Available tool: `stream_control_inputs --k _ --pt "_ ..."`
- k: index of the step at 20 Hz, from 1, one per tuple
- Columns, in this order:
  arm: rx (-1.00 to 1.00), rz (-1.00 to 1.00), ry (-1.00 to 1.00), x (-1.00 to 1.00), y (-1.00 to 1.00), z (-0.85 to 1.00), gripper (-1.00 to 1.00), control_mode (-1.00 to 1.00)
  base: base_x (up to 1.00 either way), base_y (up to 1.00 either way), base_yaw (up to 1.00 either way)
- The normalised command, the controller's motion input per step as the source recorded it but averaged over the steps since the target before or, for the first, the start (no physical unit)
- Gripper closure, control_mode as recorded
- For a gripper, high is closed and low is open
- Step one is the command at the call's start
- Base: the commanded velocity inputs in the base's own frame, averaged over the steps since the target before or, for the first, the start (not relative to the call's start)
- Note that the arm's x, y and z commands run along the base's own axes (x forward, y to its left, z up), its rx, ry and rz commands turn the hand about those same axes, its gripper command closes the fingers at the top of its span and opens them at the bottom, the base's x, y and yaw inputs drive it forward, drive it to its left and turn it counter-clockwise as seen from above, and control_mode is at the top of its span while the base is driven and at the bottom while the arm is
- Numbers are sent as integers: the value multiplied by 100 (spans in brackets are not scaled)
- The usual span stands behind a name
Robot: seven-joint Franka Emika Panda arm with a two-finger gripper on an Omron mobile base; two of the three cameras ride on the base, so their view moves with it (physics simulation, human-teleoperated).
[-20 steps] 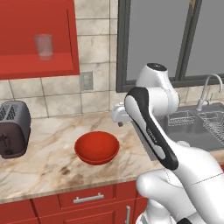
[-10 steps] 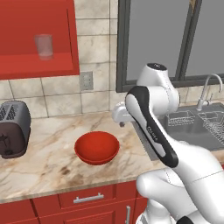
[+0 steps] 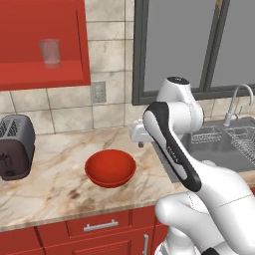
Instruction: Pick the mug and place it in the sink. Pick the bowl and place it in the open cabinet and then close the cabinet.
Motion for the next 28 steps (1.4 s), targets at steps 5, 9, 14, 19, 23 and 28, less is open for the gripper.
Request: stream_control_inputs --k 5,9,14,19,23,28 --pt "0 0 0 9 -3 -28 -100 -100 0 0 0" --pt "0 0 0 15 -5 -27 -100 -100 0 0 0" --pt "0 0 -1 13 -6 -24 -100 -100 0 0 0" --pt "0 0 -2 15 -2 -30 -100 -100 0 0 0" --pt "0 0 -1 22 -3 -30 -100 -100 0 0 0" --pt "0 0 0 26 -2 -27 -100 -100 0 0 0"
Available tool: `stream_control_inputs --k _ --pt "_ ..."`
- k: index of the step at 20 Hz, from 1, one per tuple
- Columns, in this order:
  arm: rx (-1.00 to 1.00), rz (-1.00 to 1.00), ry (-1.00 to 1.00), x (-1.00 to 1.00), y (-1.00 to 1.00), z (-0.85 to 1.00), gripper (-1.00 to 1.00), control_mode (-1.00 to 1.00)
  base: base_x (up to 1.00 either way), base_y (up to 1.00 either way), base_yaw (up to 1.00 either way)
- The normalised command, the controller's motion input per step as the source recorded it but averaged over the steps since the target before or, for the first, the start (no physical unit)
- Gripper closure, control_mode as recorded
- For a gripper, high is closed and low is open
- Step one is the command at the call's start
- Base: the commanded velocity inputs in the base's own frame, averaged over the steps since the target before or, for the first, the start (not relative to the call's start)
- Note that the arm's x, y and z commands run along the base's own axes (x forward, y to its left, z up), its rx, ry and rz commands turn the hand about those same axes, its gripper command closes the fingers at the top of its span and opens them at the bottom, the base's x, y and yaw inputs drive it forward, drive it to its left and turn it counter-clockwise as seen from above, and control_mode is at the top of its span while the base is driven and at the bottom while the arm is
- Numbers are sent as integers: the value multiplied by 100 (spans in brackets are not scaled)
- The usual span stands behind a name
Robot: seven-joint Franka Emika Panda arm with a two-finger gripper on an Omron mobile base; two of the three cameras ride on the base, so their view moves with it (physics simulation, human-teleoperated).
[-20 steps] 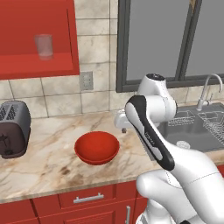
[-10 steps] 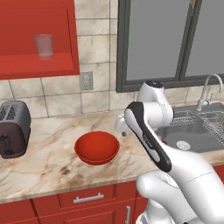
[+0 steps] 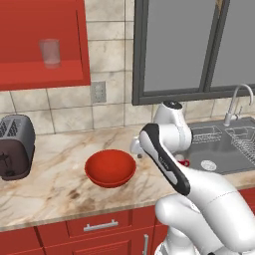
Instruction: Pick the mug and place it in the sink. Pick the bowl and place it in the open cabinet and then close the cabinet.
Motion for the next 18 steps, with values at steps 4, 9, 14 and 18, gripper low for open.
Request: stream_control_inputs --k 4,9,14,18 --pt "0 0 0 39 0 -24 -100 -100 0 0 0" --pt "0 0 0 37 0 -28 -100 -100 0 0 0" --pt "0 0 0 30 2 -35 -100 -100 0 0 0" --pt "0 0 0 26 14 -32 -100 -100 0 0 0"
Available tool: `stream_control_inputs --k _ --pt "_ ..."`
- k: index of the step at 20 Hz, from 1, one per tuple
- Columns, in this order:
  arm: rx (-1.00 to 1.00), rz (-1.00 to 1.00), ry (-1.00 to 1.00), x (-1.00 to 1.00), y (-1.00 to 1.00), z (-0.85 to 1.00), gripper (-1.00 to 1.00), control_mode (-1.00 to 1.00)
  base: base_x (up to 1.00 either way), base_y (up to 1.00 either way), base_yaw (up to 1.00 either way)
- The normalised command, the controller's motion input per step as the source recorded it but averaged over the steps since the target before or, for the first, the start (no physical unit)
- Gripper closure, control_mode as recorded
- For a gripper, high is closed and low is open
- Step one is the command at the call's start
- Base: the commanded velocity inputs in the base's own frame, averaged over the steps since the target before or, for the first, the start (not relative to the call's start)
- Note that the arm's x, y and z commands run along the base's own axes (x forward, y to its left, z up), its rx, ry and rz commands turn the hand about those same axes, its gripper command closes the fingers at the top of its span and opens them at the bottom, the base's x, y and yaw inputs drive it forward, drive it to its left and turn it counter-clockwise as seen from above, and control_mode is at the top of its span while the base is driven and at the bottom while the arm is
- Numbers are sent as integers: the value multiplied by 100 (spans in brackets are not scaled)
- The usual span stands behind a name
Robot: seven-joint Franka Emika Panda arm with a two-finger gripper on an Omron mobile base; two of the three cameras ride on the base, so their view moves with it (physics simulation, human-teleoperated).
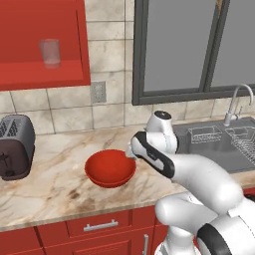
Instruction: Pick the mug and place it in the sink. Pick the bowl and place it in the open cabinet and then close the cabinet.
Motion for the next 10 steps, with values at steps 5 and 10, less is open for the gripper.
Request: stream_control_inputs --k 5,10 --pt "0 0 0 23 30 -25 -100 -100 0 0 0" --pt "1 0 0 24 4 -24 -100 -100 0 0 0"
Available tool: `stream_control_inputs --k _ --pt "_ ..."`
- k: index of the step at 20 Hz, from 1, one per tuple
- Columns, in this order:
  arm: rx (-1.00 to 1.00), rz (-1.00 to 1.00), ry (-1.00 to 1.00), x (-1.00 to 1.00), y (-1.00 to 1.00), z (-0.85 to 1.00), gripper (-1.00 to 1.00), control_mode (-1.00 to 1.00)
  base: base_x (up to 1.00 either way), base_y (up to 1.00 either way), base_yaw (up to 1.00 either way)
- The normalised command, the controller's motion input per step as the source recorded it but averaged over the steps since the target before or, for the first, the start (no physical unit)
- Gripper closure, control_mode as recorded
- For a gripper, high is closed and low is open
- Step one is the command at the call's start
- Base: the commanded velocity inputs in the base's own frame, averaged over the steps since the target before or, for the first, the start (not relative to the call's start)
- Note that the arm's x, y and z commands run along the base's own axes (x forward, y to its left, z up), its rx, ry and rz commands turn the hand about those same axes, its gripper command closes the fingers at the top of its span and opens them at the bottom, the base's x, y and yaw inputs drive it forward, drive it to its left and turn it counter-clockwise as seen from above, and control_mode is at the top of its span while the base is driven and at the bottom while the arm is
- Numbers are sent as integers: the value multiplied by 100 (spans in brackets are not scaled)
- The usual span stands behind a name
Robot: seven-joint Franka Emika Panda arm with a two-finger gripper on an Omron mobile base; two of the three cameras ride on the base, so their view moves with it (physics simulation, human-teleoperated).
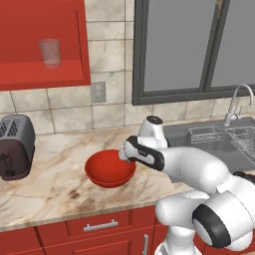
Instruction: Pick the mug and place it in the sink. Pick the bowl and place it in the open cabinet and then close the cabinet.
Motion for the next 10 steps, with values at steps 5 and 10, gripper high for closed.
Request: stream_control_inputs --k 5,10 --pt "2 0 0 23 0 -24 -100 -100 0 0 0" --pt "0 0 0 32 48 -33 -100 -100 0 0 0"
